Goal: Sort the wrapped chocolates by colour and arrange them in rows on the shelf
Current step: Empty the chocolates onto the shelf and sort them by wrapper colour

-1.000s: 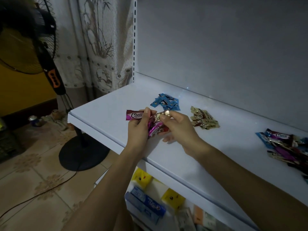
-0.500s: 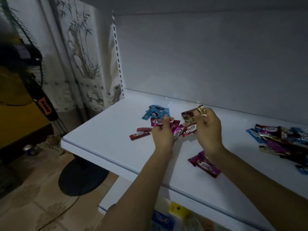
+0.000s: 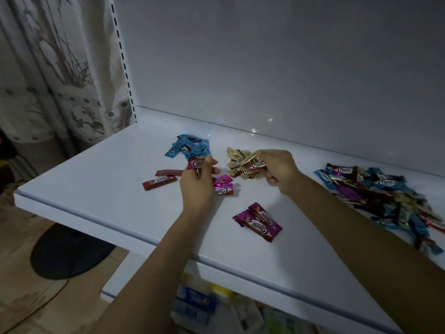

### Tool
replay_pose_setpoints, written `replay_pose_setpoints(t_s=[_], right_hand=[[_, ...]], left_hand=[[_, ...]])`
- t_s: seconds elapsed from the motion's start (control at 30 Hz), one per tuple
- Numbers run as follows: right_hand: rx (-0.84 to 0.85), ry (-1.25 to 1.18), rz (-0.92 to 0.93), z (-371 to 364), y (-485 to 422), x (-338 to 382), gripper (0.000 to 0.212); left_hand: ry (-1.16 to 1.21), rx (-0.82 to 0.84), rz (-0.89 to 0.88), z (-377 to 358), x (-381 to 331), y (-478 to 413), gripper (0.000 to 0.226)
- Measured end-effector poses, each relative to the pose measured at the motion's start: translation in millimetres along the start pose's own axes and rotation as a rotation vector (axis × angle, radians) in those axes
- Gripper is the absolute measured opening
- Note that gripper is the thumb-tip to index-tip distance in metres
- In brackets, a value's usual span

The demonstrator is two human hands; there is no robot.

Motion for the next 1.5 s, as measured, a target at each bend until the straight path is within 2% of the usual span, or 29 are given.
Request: replay_pose_setpoints(t_s=[0.07, 0.2, 0.37, 0.43, 0.57, 0.67, 0.83, 0.97, 1.03, 1.27, 1.4, 1.5], right_hand=[[-0.005, 0.025, 0.033, 0.8, 3.6, -1.5, 0.005], [-0.041, 0.041, 0.069, 0.6, 14.5, -7.6, 0.016], [0.249, 0.131, 0.211, -35.3, 60.1, 14.2, 0.016], [0.257, 0.113, 0.234, -39.1, 73.3, 19.8, 0.02], [0.114, 0.145, 0.257, -22.5, 75.3, 18.2, 0.034], [-0.018, 0.381, 0.379, -2.8, 75.3, 10.4, 0.04], [-0.049, 0.677, 0.441, 7.5, 78.2, -21.2, 0.031], [-0.261, 0.848, 0.69, 7.2, 94.1, -14.7, 0.03], [-0.296, 0.853, 0.738, 6.4, 97.5, -13.8, 0.03], [-0.248, 0.821, 0.698, 7.8, 90.7, -17.3, 0.034], [-0.153, 0.536, 0.506, 28.3, 79.0, -16.3, 0.029], [0.04, 0.489, 0.454, 31.7, 77.2, -17.4, 0.021]], left_hand=[[0.014, 0.001, 0.001, -0.7, -1.5, 0.7, 0.023], [0.067, -0.008, 0.036, 1.5, -1.9, 1.6, 0.024], [0.081, -0.005, 0.057, 1.9, -2.4, 4.5, 0.025], [0.082, -0.013, 0.062, 3.5, -3.2, 4.9, 0.026], [0.029, -0.01, 0.016, 4.1, -6.7, 7.5, 0.026], [0.001, 0.031, -0.005, 1.6, -6.8, 9.2, 0.024], [0.025, 0.031, 0.016, 2.2, -6.4, 10.6, 0.024], [0.007, 0.049, 0.015, 0.5, -6.3, 11.9, 0.024], [-0.004, 0.054, 0.007, -0.1, -7.7, 11.8, 0.024], [0.0, 0.055, 0.003, 0.6, -5.5, 10.9, 0.023], [0.007, 0.066, 0.004, -0.4, -3.8, 10.1, 0.022], [-0.011, 0.078, -0.005, -2.1, -4.4, 9.3, 0.023]])
Point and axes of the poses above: each hand's wrist, its own y-axis away from the middle knuckle, its own z-axis out of the back of the hand, x = y × z, the point moved 10 cm from there along -y, towards the middle knuckle, and after that the axes turned 10 degrees about y, right-handed, at the moved point
